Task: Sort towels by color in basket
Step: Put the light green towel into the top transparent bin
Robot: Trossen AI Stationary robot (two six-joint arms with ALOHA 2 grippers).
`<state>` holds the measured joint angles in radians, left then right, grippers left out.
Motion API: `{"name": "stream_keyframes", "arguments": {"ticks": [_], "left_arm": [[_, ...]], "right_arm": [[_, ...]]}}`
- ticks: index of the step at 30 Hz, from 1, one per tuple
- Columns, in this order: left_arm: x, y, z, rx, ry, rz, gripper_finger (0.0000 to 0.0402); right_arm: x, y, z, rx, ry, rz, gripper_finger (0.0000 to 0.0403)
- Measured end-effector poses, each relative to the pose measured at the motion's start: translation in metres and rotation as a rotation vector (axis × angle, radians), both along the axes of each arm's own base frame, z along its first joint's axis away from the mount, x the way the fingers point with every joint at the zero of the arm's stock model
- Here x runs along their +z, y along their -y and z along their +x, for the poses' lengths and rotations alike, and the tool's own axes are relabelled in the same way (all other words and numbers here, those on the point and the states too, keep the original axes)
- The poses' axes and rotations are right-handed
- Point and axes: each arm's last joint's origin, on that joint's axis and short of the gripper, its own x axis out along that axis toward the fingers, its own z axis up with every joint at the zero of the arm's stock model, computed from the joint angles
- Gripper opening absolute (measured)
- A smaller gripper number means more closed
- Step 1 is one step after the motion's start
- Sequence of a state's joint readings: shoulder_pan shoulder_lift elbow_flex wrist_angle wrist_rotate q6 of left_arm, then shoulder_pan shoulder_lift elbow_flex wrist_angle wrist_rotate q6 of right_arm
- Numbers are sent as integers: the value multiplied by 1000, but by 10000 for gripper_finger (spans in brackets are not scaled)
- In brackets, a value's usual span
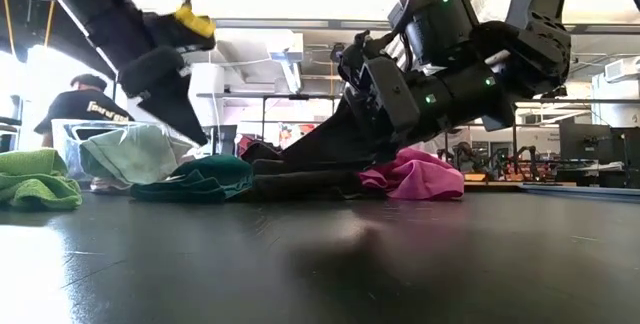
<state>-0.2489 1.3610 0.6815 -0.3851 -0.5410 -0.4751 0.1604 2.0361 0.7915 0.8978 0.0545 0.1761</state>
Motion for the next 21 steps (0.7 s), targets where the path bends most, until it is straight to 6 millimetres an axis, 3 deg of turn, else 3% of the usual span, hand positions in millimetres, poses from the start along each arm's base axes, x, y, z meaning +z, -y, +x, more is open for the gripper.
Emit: {"name": "stream_keyframes", "arguments": {"ticks": [6,17,21], "left_arm": [[-14,2,-5,47,-104,-37,182],[-2,38,-76,323,-309,-217,182],[-4,49,-90,433,-321,-249,181]], "right_arm": [[0,-1,0,-2,-6,20,179],[-3,-1,-1,-16,-32,55,179],[-3,-3,-2,-21,-35,79,179]]}}
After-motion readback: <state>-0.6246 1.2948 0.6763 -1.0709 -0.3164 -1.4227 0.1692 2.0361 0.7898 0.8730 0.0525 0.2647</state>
